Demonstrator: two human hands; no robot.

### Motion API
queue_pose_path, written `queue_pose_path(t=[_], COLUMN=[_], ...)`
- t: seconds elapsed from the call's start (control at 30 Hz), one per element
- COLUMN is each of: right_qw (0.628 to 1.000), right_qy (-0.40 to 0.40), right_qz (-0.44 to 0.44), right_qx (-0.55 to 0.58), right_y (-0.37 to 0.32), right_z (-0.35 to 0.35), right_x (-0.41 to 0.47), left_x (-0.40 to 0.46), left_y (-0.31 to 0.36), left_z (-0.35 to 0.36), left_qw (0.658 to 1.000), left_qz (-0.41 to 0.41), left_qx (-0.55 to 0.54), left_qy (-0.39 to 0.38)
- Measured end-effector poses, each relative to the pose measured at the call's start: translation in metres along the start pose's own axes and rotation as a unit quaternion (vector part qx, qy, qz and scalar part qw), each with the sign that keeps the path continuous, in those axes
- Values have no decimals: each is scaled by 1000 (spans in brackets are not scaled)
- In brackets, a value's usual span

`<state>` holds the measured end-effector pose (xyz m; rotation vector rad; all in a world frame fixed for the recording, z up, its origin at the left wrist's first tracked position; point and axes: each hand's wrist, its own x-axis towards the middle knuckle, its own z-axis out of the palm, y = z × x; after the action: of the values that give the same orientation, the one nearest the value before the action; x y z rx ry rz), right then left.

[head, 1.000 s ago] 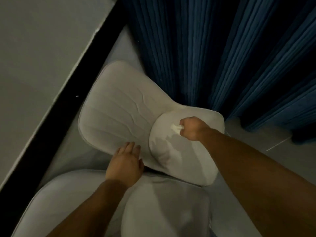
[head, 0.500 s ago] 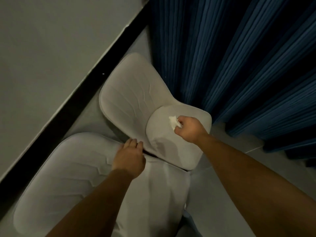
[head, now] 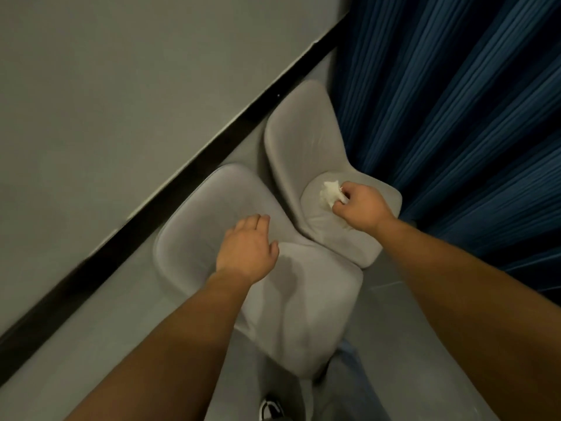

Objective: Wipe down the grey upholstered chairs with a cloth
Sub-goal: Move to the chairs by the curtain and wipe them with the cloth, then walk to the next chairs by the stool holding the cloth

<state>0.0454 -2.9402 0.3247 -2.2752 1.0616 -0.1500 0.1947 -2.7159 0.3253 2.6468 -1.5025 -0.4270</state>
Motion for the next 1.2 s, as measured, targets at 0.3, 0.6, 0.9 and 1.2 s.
queue_pose_path(t=[0.3,0.6,0.9,1.2], right_qw=[1000,997,979,942], right_qy=[-24,-55,-119,-157], right_qz=[0,-46,-165,-275], right_qx=[-3,6,-30,-114], right_y=[-25,-3,67,71], right_z=[24,-4,-59,-64], right_x=[-101,-112,-102,-164], left_x=[-101,-152,-208,-302], left_y=[-29,-6,119,188], left_z=[4,3,50,73], left_qw=[1000,996,983,947], left_qz=[-10,-90,-177,-312], left_qx=[19,10,-2,-35], left_qy=[-15,13,47,67])
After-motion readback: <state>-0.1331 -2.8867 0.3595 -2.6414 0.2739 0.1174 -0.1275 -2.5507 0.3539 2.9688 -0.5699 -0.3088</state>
